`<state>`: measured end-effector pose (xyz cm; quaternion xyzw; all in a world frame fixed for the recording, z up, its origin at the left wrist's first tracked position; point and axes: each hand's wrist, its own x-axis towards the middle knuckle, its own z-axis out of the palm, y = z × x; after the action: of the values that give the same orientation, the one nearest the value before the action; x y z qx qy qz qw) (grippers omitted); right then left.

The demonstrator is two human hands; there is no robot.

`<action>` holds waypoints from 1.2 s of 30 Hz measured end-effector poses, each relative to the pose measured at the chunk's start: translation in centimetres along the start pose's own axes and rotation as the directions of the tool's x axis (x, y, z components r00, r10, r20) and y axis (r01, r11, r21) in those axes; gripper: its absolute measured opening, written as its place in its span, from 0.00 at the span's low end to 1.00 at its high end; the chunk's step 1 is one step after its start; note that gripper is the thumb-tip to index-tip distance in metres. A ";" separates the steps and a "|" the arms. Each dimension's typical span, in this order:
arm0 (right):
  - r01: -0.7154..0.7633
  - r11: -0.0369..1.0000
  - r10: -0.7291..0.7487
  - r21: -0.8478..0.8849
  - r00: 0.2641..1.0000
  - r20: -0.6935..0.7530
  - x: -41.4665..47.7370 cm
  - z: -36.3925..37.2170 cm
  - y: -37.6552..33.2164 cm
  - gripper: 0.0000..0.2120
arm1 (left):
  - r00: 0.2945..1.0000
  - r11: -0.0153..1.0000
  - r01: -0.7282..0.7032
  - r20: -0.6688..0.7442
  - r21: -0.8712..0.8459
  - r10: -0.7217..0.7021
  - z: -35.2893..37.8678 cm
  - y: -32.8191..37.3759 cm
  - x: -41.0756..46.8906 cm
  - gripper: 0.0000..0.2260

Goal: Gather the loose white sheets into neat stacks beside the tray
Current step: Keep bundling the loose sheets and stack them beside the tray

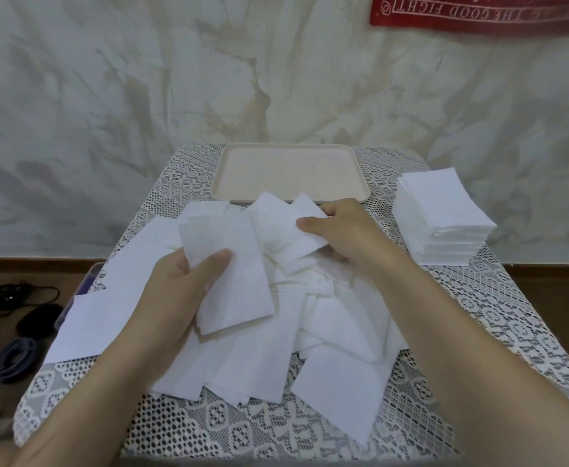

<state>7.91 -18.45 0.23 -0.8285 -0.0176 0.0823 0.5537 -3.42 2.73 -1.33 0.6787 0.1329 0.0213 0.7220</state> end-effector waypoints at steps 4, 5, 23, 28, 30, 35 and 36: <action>0.014 0.996 -0.010 0.090 0.999 -0.046 -4.5 -2.2 1.1 0.09 | 1.000 1.000 -0.009 -0.002 0.001 0.009 0.2 0.1 -0.3 0.10; 0.005 0.998 -0.001 0.059 0.998 -0.059 -5.6 -2.5 1.7 0.12 | 1.000 1.000 -0.010 -0.004 0.002 0.010 0.2 0.1 -0.4 0.10; 0.123 0.905 -0.131 -0.408 0.991 0.007 -7.0 -1.0 2.4 0.15 | 1.000 1.000 -0.008 -0.016 0.007 0.008 0.7 -0.6 -0.7 0.10; 0.106 0.982 -0.106 -0.155 0.994 0.010 -6.2 -2.8 3.4 0.12 | 0.999 1.000 0.000 -0.032 -0.009 0.000 0.5 -0.6 -0.8 0.09; 0.102 0.992 -0.105 -0.072 0.993 -0.045 -6.8 -4.8 4.5 0.15 | 1.000 1.000 0.006 -0.029 -0.012 -0.007 0.4 -0.6 -0.9 0.09; -0.017 0.965 0.006 -0.261 0.999 -0.044 -8.5 -5.4 6.1 0.16 | 1.000 1.000 -0.002 -0.010 -0.009 0.001 0.7 -0.5 -1.5 0.09; -0.026 0.953 0.010 -0.302 0.998 -0.054 -8.6 -5.0 5.9 0.15 | 1.000 1.000 -0.005 -0.013 -0.009 0.005 0.8 -0.5 -1.6 0.09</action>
<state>-0.14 -26.33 -2.29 -0.9055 -0.0081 0.0623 0.4197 -4.83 1.56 -1.51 0.6757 0.1357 0.0282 0.7240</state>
